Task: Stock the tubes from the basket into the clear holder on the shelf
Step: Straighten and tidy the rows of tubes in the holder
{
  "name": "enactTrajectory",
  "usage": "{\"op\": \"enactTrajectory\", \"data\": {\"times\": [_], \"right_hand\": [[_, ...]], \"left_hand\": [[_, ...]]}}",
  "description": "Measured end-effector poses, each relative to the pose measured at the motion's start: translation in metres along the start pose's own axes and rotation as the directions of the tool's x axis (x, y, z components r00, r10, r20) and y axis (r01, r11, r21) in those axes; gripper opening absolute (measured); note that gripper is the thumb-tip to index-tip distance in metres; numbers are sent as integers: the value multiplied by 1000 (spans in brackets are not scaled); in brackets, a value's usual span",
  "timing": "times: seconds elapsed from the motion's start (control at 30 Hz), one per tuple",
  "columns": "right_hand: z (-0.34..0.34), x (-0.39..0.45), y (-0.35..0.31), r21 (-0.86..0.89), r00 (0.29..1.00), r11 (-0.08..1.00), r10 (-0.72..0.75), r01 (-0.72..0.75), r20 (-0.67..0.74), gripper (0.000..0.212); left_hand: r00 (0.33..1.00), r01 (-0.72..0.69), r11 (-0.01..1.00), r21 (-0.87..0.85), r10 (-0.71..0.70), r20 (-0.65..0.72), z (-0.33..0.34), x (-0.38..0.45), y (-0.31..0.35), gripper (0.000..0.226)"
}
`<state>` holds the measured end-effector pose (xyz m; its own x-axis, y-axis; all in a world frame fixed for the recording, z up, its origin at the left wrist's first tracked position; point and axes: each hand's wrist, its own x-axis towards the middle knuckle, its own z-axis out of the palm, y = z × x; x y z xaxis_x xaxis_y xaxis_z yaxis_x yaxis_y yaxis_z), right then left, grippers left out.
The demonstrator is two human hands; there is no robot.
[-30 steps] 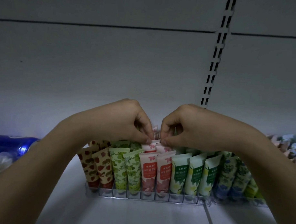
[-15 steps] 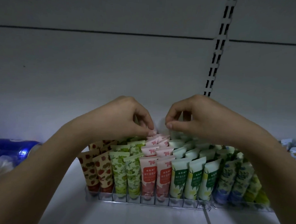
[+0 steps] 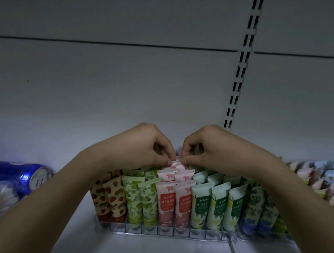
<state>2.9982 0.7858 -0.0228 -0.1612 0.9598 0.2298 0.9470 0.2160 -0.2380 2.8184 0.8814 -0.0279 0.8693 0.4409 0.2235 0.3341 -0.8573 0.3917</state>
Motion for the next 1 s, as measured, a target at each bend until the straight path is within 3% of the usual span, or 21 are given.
{"op": "enactTrajectory", "data": {"times": [0.47,0.7,1.0], "right_hand": [[0,0,3,30,1000,1000,9,-9,6,6],[-5,2,8,11,984,1000,-3,5,-178,5],[4,5,8,-20,997,1000,10,-11,-75,5]], "left_hand": [[1000,13,1000,-14,-13,-18,-1,1,-2,8],[976,84,996,20,-78,-202,-1,3,-5,10],[967,163,983,79,-143,-210,11,7,-6,11]]}}
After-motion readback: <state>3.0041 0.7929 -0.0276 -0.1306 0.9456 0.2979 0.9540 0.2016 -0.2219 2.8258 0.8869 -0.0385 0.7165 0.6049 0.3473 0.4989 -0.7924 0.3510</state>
